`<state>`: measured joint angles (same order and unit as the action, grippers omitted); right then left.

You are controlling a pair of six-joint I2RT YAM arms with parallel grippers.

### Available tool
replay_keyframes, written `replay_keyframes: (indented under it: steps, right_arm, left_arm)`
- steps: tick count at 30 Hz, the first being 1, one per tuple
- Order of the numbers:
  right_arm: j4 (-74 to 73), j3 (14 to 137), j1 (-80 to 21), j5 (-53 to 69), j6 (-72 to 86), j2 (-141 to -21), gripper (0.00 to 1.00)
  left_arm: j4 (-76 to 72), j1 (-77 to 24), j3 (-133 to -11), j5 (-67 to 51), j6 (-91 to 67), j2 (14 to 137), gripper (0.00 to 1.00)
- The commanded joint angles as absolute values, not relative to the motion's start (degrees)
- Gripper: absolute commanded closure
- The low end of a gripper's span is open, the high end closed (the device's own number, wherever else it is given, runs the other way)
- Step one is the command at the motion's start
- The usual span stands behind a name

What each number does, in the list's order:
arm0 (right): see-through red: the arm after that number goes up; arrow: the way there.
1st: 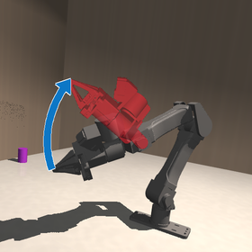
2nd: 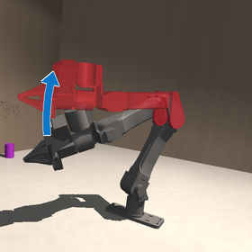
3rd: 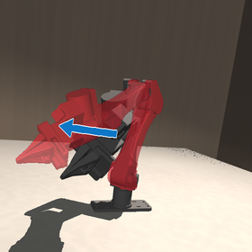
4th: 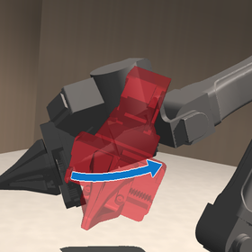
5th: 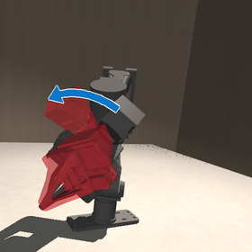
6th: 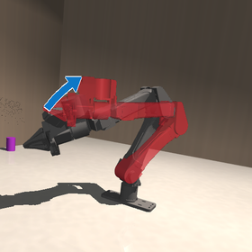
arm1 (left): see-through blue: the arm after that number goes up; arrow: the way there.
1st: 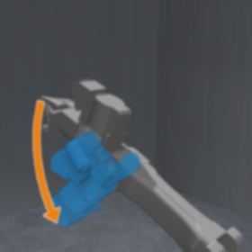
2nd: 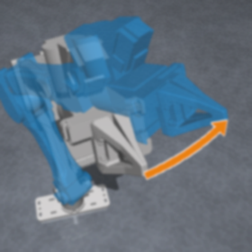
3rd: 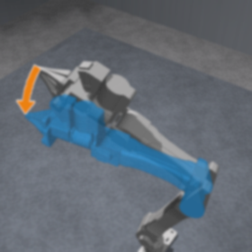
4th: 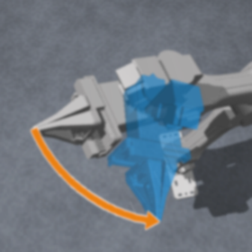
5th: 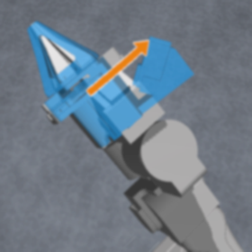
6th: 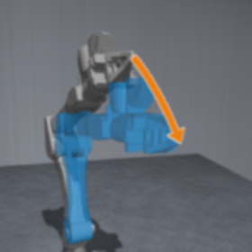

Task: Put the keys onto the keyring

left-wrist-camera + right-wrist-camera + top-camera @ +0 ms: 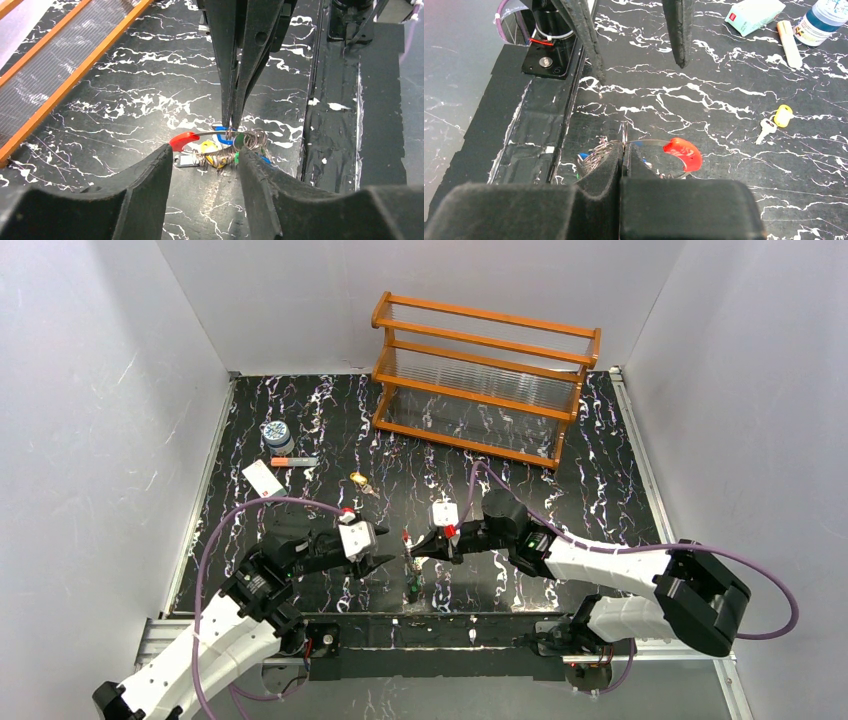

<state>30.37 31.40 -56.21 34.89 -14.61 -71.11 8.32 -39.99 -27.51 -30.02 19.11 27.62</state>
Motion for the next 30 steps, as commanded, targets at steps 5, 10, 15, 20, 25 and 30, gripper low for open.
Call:
replay_keyframes:
  steps: [5,10,15,20,25,30]
  right_arm:
    - [30.42,34.31,-55.99,36.72,-17.80,-69.10,0.99]
    - [30.49,34.71,-55.99,36.81,-17.34,-69.25,0.99]
    - [30.60,34.90,-55.99,37.27,-17.28,-69.36,0.99]
    - [32.11,33.28,-55.94,37.58,-18.94,-68.98,0.99]
    - [40.33,27.61,-55.98,41.23,-23.28,-67.04,0.99]
    - [45.92,23.16,-55.98,45.92,-31.28,-65.97,0.99]
  left_arm:
    - [6.72,-40.16,-30.06,-35.74,20.82,33.11,0.63]
    - [2.12,-40.17,-29.30,-37.46,18.55,35.56,0.67]
    - [0.79,-40.23,-28.93,-37.79,17.84,36.63,0.70]
    - [0.94,-40.25,-28.11,-37.07,17.95,35.50,0.70]
    - [1.79,-40.23,-26.55,-36.98,19.46,31.75,0.68]
    - [2.72,-40.25,-25.61,-38.79,21.73,28.49,0.67]
